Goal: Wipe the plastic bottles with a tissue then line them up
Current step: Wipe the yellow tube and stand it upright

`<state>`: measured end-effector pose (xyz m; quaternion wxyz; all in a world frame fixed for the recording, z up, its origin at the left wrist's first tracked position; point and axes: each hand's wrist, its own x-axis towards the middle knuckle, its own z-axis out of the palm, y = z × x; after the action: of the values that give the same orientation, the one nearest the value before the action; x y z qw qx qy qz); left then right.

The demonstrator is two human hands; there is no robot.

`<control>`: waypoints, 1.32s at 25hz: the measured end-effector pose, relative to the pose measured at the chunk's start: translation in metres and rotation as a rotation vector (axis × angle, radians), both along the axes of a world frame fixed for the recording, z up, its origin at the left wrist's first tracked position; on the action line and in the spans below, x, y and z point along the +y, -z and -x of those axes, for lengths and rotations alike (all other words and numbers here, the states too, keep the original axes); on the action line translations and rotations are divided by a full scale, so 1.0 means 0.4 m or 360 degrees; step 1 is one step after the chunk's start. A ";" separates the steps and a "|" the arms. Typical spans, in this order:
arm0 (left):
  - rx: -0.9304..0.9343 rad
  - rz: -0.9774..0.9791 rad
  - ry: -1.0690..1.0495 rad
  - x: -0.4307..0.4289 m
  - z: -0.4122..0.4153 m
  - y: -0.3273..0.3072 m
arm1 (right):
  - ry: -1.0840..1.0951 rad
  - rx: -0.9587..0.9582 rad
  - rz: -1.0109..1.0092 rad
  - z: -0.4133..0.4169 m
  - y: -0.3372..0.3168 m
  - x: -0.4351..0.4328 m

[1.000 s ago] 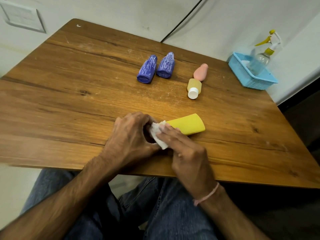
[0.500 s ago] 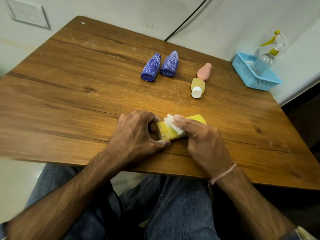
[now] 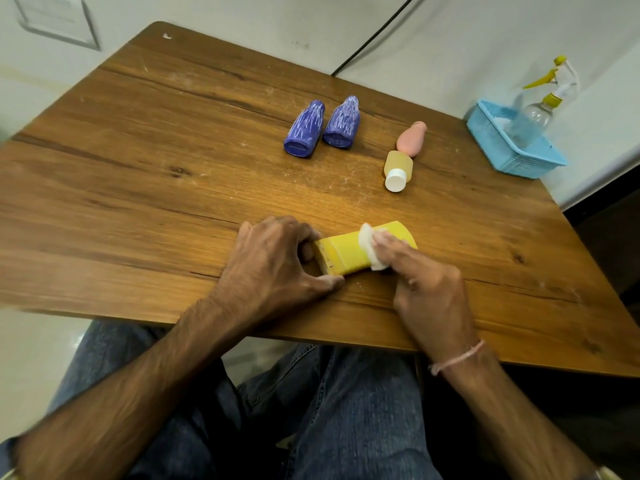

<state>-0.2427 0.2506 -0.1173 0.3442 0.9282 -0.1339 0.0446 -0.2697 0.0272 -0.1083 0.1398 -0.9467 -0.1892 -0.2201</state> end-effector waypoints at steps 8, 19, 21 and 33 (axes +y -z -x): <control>-0.0024 -0.0020 0.0046 0.005 0.002 0.001 | -0.0095 -0.0026 0.0005 0.045 0.029 0.056; -0.0044 -0.0019 0.0016 -0.001 0.000 0.010 | -0.0077 0.0051 -0.0094 0.010 0.013 0.075; -0.0024 -0.0018 0.0009 -0.004 -0.003 0.011 | 0.0200 -0.0003 -0.0089 -0.049 -0.006 0.016; -0.0733 0.0711 0.0105 0.002 0.026 -0.001 | -0.0305 -0.0076 -0.0791 0.008 -0.128 0.137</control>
<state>-0.2532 0.2515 -0.1169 0.5014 0.7903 -0.2253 0.2706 -0.2730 0.0819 -0.0569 0.3837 -0.8556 -0.2214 -0.2677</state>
